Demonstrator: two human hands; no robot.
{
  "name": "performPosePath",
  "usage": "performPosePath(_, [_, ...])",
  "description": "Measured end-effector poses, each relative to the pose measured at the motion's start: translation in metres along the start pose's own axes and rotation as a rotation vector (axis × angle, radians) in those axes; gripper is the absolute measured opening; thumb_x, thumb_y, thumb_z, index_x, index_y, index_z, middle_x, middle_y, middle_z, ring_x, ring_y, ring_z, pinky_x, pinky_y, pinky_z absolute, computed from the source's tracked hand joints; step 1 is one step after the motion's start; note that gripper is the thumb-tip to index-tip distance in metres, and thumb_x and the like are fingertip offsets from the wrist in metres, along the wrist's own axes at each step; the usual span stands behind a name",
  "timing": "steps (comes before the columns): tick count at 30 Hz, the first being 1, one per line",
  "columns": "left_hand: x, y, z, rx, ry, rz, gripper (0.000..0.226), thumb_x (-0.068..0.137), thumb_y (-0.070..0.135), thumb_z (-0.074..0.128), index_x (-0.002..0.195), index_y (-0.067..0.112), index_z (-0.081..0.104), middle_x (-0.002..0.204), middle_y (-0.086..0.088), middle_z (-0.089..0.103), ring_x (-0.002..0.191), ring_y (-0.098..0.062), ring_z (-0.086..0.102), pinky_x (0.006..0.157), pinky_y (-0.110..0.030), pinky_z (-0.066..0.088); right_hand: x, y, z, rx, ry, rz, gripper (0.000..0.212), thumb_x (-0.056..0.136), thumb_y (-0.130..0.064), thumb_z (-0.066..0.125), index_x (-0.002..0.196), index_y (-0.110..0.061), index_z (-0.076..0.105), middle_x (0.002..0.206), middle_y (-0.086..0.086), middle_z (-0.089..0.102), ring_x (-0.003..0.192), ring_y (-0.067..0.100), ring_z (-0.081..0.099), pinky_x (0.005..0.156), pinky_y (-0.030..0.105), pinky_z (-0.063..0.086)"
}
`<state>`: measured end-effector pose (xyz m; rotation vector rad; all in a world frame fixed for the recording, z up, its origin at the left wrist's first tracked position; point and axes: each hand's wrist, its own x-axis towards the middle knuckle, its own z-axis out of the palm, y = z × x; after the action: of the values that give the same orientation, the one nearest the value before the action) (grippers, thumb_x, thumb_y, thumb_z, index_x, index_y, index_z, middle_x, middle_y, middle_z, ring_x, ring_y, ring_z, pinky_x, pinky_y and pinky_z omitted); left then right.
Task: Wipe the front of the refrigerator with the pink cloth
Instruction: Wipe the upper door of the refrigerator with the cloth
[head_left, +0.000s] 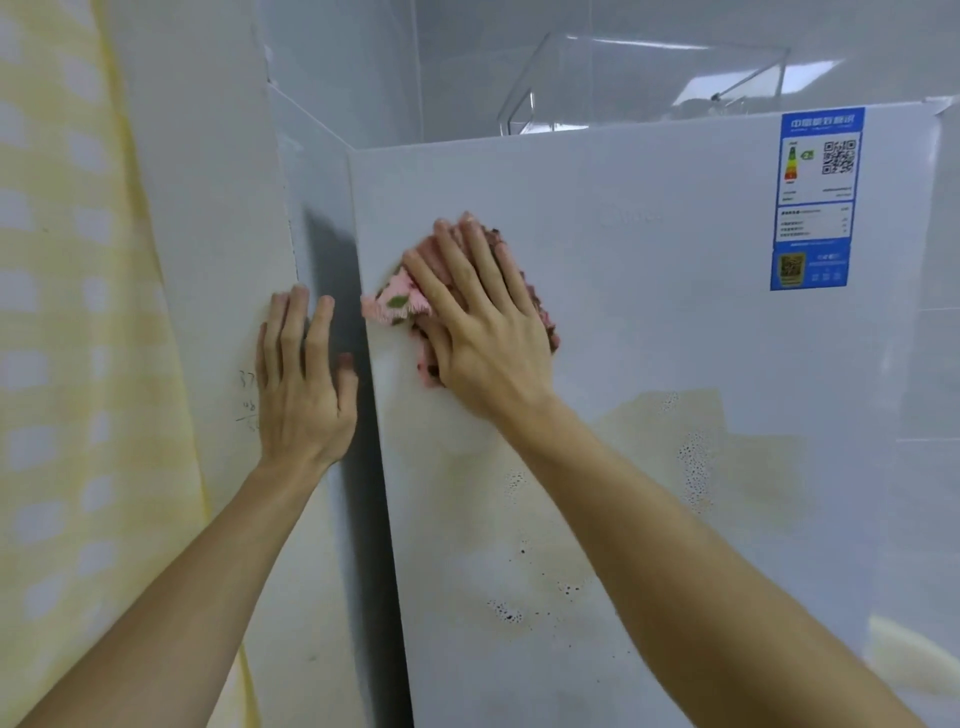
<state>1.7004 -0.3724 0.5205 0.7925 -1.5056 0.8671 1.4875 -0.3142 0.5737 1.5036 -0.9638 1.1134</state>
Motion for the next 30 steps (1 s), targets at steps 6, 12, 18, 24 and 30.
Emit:
performPosePath(6, [-0.010,-0.009,-0.004,0.017,0.005,-0.006,0.059,0.103,0.015,0.045,0.159,0.004,0.032,0.168,-0.023,0.024,0.159,-0.039,0.015,0.130,-0.055,0.014,-0.049,-0.043,0.005,0.039,-0.096,0.106,0.058,0.111,-0.042,0.042,0.165,-0.022,0.032,0.173,0.019,0.016,0.162,0.037,0.009,0.133,0.050,0.010])
performPosePath(12, [-0.018,-0.009,-0.005,0.029,-0.017,-0.035,0.063,0.101,0.014,0.046,0.160,0.004,0.029,0.170,-0.019,0.023,0.160,-0.034,0.015,0.130,-0.056,0.013,-0.123,-0.048,0.004,0.022,-0.250,-0.226,0.056,0.112,-0.045,0.040,0.165,-0.026,0.032,0.173,0.011,0.020,0.162,0.031,0.011,0.132,0.048,0.018])
performPosePath(18, [-0.020,-0.008,-0.003,0.050,-0.032,-0.051,0.061,0.103,0.020,0.044,0.160,0.003,0.029,0.170,-0.019,0.022,0.160,-0.034,0.015,0.129,-0.057,0.013,-0.090,-0.035,0.002,0.014,-0.246,-0.200,0.060,0.112,-0.032,0.042,0.166,-0.015,0.024,0.174,0.013,0.015,0.163,0.031,0.006,0.132,0.048,0.013])
performPosePath(24, [-0.023,-0.011,-0.001,0.029,-0.028,-0.052,0.061,0.105,0.022,0.042,0.161,0.003,0.026,0.171,-0.017,0.020,0.161,-0.033,0.014,0.129,-0.055,0.012,-0.068,-0.055,0.008,0.048,-0.162,0.060,0.063,0.110,-0.028,0.044,0.167,-0.016,0.020,0.173,0.020,0.013,0.162,0.036,0.004,0.133,0.048,0.007])
performPosePath(30, [-0.022,-0.007,-0.004,0.002,-0.012,-0.059,0.064,0.098,0.014,0.048,0.159,0.003,0.031,0.170,-0.017,0.026,0.159,-0.032,0.020,0.129,-0.053,0.015,-0.170,-0.067,0.005,-0.008,-0.328,-0.227,0.060,0.108,-0.037,0.048,0.164,-0.024,0.033,0.174,0.016,0.016,0.163,0.033,0.008,0.133,0.046,0.009])
